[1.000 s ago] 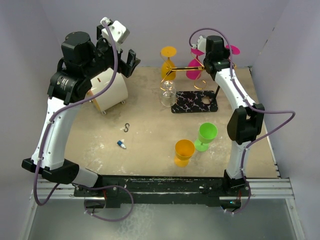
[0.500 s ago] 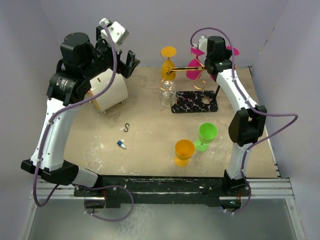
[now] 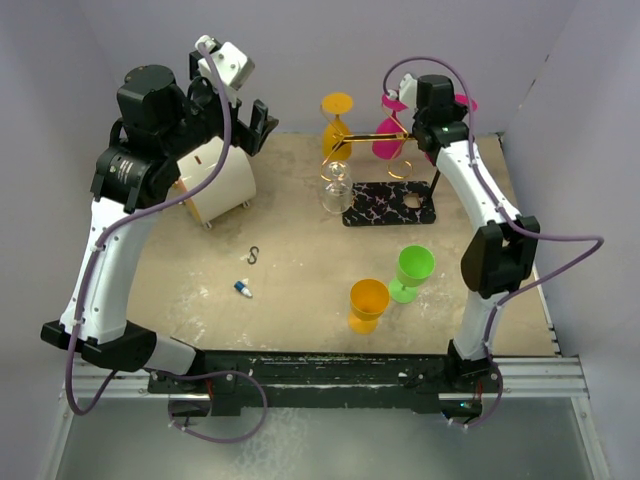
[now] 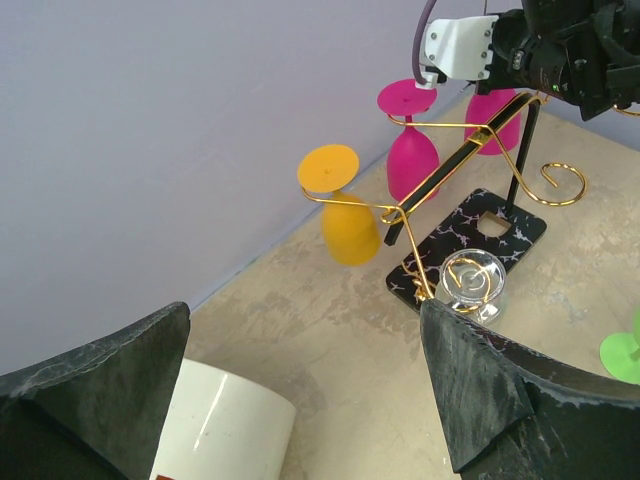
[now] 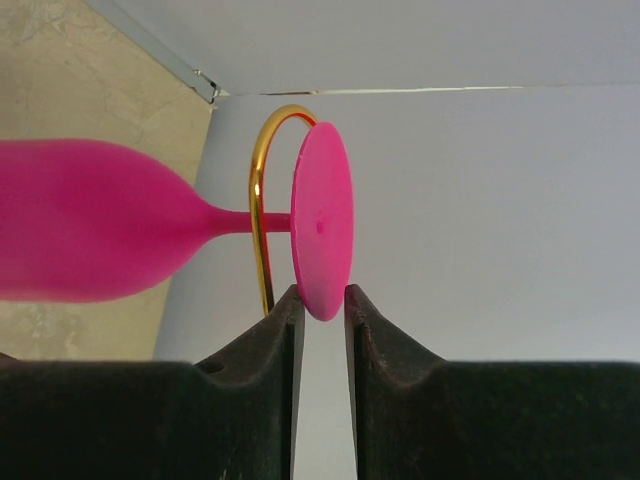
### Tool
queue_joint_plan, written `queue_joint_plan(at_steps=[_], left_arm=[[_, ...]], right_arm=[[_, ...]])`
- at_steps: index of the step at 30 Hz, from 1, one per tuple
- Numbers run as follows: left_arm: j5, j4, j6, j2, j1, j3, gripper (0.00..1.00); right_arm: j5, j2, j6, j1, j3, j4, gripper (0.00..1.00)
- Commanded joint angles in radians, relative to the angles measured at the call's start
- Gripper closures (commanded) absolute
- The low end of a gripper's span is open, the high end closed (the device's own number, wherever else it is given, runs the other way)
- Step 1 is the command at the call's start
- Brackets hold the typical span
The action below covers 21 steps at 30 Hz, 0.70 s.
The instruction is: Place the wine glass upside down on the wine glass rack
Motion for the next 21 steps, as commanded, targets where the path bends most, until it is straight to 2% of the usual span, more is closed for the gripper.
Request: queue_joint_plan(at_steps=[1,14,21], left_arm=[[0.018,0.051,-0.024,-0.027,0.008,-0.006,0.01],[0.011,0.059,-0.016,-0.035,0.01,-0.033,0.01],[0.011,0.073,-0.005,-0.038,0.009,-0.07,0.01]], right_arm=[[-0.017,-0.071,0.036,-0.004,-0.016,0.0,0.75],[-0.006,-0.149,0.065,-0.005,-0.043,-0.032,0.69],[-0.039,-0.23,0.146,-0.004,-0.062,-0.106,0.63]])
